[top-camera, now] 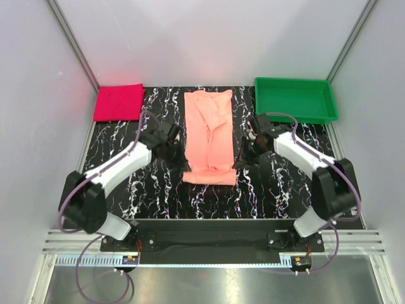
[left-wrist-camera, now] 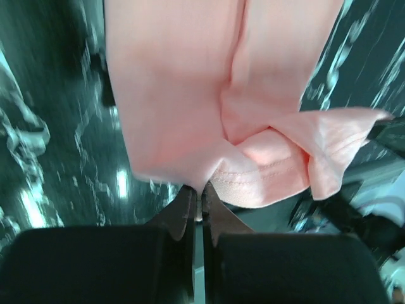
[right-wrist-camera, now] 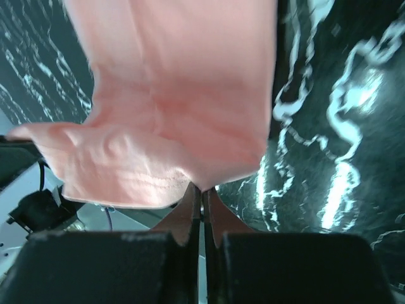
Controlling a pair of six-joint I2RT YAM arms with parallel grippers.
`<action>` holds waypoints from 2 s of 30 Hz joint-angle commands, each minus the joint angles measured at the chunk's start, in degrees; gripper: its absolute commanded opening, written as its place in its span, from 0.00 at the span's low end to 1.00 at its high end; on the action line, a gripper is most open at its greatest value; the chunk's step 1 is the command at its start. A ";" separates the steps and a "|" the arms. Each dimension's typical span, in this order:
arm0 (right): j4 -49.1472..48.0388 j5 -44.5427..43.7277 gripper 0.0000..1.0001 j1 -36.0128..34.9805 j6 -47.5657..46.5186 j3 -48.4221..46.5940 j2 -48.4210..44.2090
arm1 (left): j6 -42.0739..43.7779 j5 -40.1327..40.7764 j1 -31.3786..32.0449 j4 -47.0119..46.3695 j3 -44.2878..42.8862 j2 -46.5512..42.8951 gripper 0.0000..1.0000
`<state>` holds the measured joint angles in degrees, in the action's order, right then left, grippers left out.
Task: Fold and stack the t-shirts
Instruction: Fold the tshirt
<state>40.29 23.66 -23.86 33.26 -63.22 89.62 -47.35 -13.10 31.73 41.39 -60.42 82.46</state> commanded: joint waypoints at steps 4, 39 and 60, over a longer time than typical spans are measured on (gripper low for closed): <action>7.60 2.44 0.00 6.18 -8.81 -21.02 17.04 | 8.15 -0.96 -6.76 2.03 -18.13 15.96 0.00; 18.24 8.94 0.00 11.64 -8.73 -61.84 49.77 | 10.00 -10.89 -17.05 1.24 -41.35 41.12 0.00; 25.69 5.90 0.36 13.49 -10.75 -75.37 57.33 | 11.40 -4.59 -18.19 4.13 -47.77 43.59 0.49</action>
<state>61.12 33.08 -10.94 24.49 -133.73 147.24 -37.45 -22.39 14.11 43.70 -104.49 128.35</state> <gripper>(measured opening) 0.311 0.440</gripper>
